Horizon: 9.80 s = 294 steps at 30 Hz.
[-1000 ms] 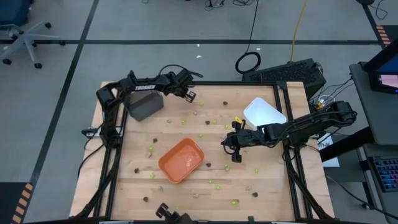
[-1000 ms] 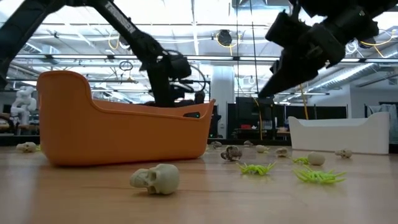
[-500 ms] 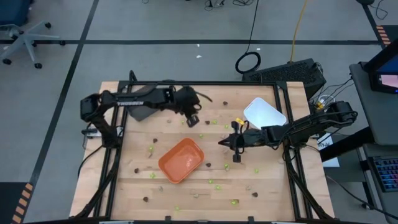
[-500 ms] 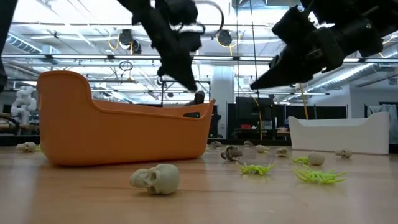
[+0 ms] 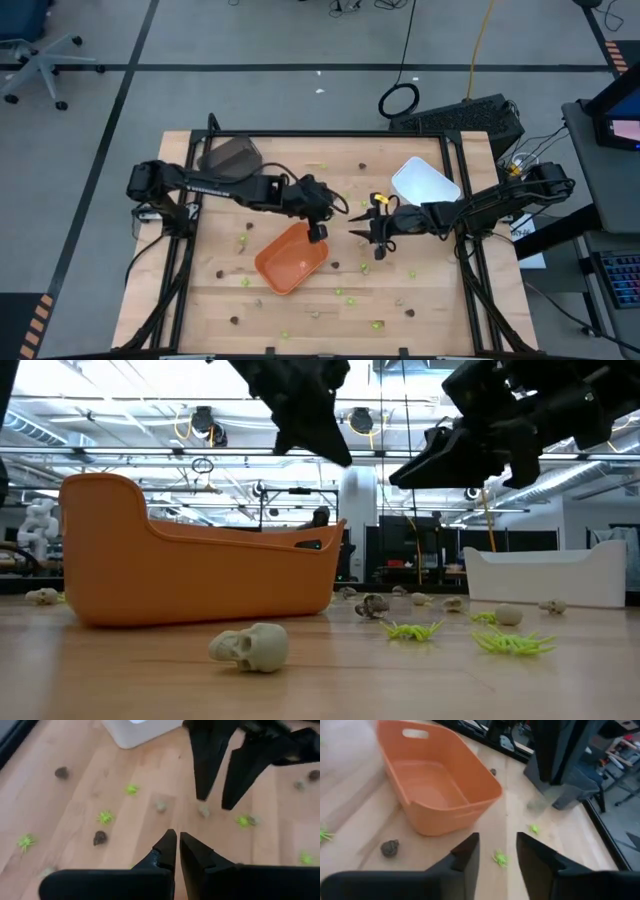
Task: Sort Halloween decoration
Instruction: Put the small white skull toy into the orange bin
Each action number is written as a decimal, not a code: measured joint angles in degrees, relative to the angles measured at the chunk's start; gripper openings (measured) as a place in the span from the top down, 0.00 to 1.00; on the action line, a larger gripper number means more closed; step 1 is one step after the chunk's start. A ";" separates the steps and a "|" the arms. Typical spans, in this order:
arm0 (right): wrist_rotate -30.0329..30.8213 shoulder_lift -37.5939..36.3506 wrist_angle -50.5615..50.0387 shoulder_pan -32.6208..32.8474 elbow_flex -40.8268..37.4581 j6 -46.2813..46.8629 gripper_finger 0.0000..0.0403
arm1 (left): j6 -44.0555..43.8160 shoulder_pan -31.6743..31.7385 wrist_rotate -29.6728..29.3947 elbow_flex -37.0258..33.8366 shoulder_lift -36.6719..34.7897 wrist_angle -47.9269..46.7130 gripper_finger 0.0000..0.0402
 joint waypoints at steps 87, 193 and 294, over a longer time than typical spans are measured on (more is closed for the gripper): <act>-21.15 32.58 -20.77 -31.78 24.13 10.44 0.55 | 4.74 -0.78 -7.91 -28.00 -19.88 20.76 0.94; -24.08 -16.77 3.73 -16.74 -10.19 -17.74 0.95 | 1.46 -3.30 -13.10 -27.91 -19.51 25.68 0.94; -18.05 -28.88 -27.22 -21.79 -2.24 18.87 0.94 | 1.79 -4.11 -13.20 -28.00 -17.26 26.84 0.94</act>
